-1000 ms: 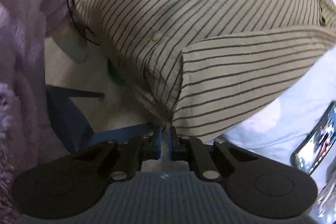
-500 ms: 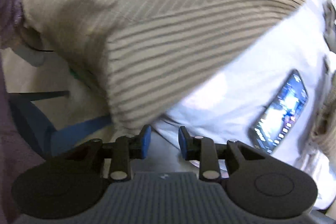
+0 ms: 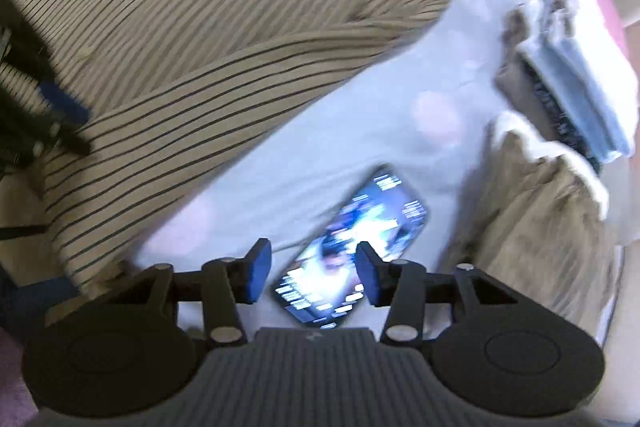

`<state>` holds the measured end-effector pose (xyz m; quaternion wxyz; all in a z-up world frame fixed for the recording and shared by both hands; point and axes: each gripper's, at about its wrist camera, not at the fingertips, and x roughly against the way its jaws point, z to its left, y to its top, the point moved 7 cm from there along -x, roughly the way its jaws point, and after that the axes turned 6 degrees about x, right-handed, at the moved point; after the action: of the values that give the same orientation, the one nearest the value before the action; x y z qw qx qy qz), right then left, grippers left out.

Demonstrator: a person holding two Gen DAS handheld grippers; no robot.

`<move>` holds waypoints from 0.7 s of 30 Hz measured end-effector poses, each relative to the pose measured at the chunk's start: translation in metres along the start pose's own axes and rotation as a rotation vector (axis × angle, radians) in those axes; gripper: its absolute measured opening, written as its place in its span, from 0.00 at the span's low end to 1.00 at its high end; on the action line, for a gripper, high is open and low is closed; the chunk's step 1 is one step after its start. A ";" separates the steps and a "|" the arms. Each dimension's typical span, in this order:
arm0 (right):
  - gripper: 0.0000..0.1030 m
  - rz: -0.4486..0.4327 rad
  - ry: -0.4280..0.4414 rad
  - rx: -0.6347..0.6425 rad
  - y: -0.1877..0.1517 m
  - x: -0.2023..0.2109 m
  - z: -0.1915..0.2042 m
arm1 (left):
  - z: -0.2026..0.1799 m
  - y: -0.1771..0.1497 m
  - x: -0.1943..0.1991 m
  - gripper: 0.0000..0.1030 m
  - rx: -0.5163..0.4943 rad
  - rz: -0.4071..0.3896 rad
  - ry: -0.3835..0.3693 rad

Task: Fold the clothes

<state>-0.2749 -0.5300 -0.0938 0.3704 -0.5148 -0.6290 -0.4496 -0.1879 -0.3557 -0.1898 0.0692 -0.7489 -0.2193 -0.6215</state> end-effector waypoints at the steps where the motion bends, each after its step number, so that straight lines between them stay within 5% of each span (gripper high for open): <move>1: 0.51 -0.005 -0.022 0.003 0.003 0.000 -0.010 | 0.000 0.000 -0.001 0.22 0.000 0.007 0.002; 8: 0.60 -0.097 -0.195 0.146 0.032 -0.002 -0.073 | 0.002 0.002 -0.008 0.00 0.003 0.056 0.014; 16: 0.60 -0.118 -0.354 0.409 0.064 -0.032 -0.107 | 0.015 -0.003 -0.001 0.00 0.052 0.075 0.002; 21: 0.60 -0.175 -0.393 0.691 0.089 -0.052 -0.107 | 0.023 -0.006 0.007 0.00 0.081 0.090 -0.007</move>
<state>-0.1776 -0.6419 -0.0910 0.3549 -0.3808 -0.8432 -0.1347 -0.1687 -0.3396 -0.1888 0.1266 -0.7568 -0.2105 -0.6058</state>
